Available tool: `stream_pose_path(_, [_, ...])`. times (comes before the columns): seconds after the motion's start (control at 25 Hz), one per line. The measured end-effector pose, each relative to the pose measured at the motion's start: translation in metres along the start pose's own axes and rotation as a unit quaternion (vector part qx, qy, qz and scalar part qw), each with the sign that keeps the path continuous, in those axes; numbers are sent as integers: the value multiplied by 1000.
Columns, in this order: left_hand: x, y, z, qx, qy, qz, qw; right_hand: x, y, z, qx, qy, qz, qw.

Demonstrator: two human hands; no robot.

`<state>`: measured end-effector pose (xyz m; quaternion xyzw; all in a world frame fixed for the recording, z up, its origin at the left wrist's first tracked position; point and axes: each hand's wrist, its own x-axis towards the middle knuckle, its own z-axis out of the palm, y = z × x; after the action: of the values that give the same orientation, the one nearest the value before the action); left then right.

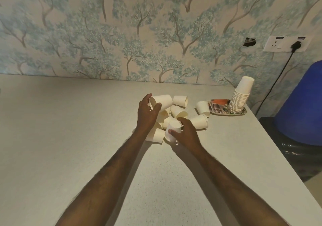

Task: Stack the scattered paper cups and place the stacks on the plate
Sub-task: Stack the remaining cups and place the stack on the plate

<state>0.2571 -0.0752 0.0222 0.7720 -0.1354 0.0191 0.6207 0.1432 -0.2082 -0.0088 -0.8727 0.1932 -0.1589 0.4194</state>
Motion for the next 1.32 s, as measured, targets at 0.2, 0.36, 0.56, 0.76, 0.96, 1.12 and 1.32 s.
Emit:
stream_pose_path(0.2, [1, 8, -1, -29, 4, -6, 1000, 32, -22, -35, 55, 61, -3, 997])
stream_pose_path(0.36, [3, 15, -2, -44, 8, -11, 999, 61, -35, -52, 186, 88, 63, 977])
stream_pose_path(0.56, [6, 26, -4, -55, -9, -19, 998, 80, -44, -46, 332, 59, 117, 934])
stream_pose_path(0.76, [14, 29, -3, -54, -65, -22, 996, 79, -50, -25, 369, -60, 104, 922])
stream_pose_path(0.96, [19, 20, -20, -64, -49, -5, 997, 74, -59, -11, 310, -113, 77, 941])
stream_pose_path(1.12, [29, 11, -44, -124, 10, -18, 992, 57, -56, 10, 124, -109, -25, 986])
stream_pose_path(1.32, [36, 4, -66, -116, 37, -15, 992, 32, -36, 47, -268, -151, -266, 913])
